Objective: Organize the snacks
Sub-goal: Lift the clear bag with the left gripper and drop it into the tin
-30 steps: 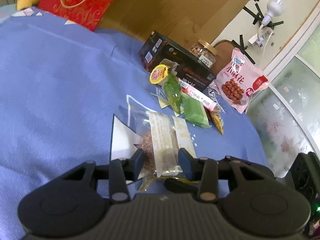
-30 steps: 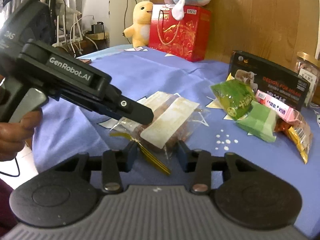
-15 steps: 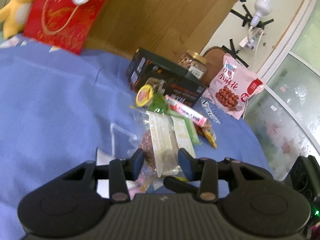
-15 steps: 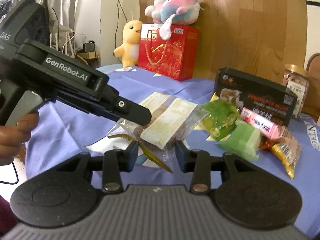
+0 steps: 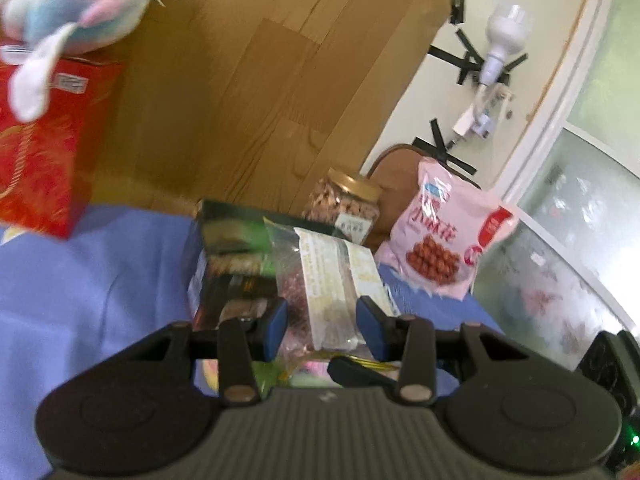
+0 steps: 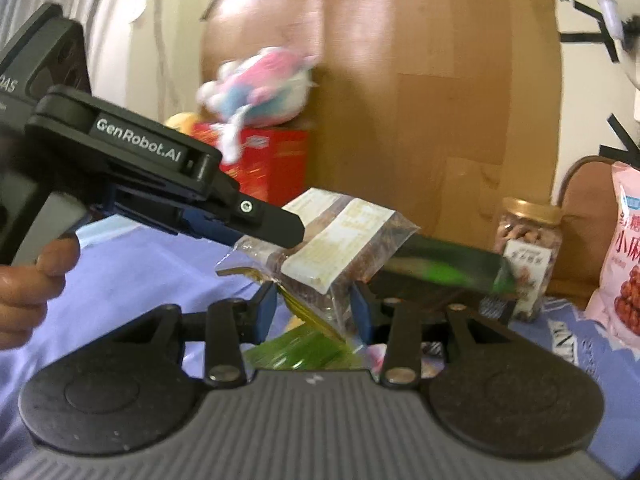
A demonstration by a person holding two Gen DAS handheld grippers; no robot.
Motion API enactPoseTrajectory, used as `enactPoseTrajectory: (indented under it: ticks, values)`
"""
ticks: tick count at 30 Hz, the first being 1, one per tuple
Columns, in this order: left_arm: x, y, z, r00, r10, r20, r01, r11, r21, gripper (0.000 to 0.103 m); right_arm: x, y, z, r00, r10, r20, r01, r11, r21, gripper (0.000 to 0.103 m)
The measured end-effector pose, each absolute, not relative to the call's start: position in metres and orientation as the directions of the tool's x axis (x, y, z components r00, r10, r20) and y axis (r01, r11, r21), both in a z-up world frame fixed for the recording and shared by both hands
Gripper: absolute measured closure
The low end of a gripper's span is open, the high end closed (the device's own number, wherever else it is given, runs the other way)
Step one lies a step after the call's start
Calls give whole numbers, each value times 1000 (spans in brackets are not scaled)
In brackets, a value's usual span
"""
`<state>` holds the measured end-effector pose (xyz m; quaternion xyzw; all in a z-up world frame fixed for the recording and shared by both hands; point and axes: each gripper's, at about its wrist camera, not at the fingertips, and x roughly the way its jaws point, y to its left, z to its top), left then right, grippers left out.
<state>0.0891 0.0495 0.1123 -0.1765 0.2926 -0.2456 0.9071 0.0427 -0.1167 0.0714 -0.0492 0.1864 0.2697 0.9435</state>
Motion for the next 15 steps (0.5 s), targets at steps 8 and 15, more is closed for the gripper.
enactPoseTrajectory:
  ticks: [8,15]
  values:
    - [185,7,97,675,-570,-468,344,804,-484,66,121,-149,56,832,383,-401,-404,914,36,59]
    - [212,-11,74,656,-578,-484,331,798,-504,66,134,-195,39,890,298,-345,-247,951,184,56]
